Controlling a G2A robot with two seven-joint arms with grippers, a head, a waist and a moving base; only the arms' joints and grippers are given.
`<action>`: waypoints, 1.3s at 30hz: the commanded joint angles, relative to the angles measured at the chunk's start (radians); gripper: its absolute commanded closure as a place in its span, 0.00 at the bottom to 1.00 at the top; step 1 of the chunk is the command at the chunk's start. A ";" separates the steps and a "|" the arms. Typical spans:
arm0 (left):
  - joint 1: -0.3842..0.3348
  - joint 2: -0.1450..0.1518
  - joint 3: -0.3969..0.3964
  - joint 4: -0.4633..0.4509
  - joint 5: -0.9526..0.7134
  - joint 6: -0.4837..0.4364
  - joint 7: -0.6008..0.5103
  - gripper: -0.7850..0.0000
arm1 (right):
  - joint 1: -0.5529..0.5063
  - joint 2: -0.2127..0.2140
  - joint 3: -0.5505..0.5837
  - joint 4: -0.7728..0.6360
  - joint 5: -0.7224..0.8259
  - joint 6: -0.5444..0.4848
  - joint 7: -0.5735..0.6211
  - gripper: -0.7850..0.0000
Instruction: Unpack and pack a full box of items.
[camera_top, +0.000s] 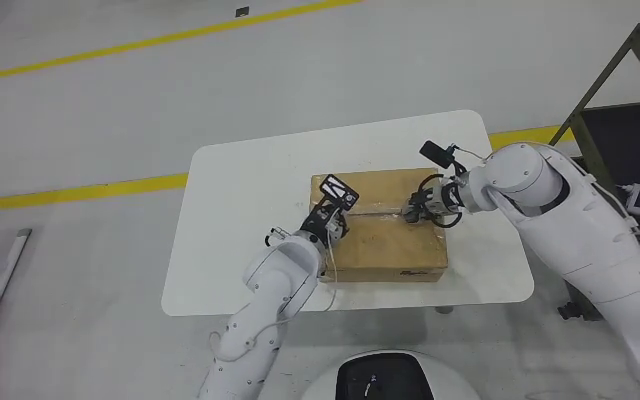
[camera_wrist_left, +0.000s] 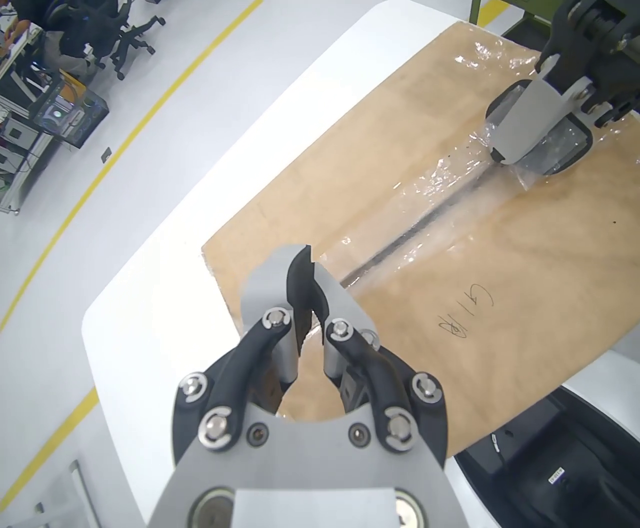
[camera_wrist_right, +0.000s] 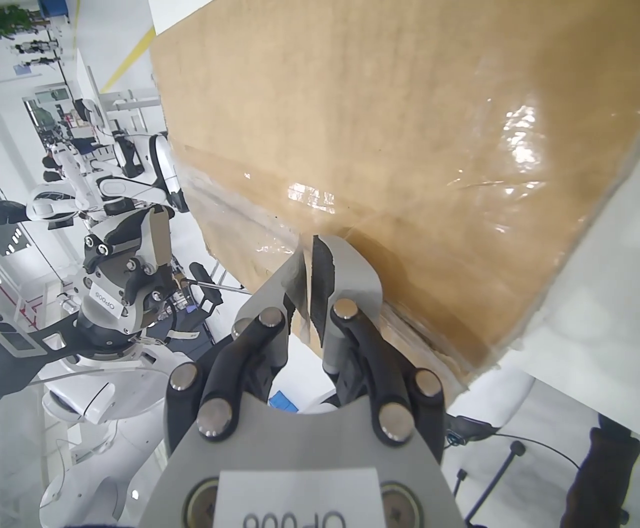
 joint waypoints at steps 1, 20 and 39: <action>-0.008 -0.002 0.008 0.012 0.002 0.006 0.002 1.00 | 0.001 0.000 -0.001 0.001 0.001 0.000 0.000 0.93; -0.055 -0.020 0.059 0.109 0.035 0.019 -0.041 1.00 | -0.002 0.004 -0.003 -0.013 0.000 0.015 -0.010 0.80; -0.045 -0.027 0.061 0.106 0.040 0.019 -0.034 1.00 | -0.092 0.060 0.166 -0.109 -0.028 0.086 -0.011 0.67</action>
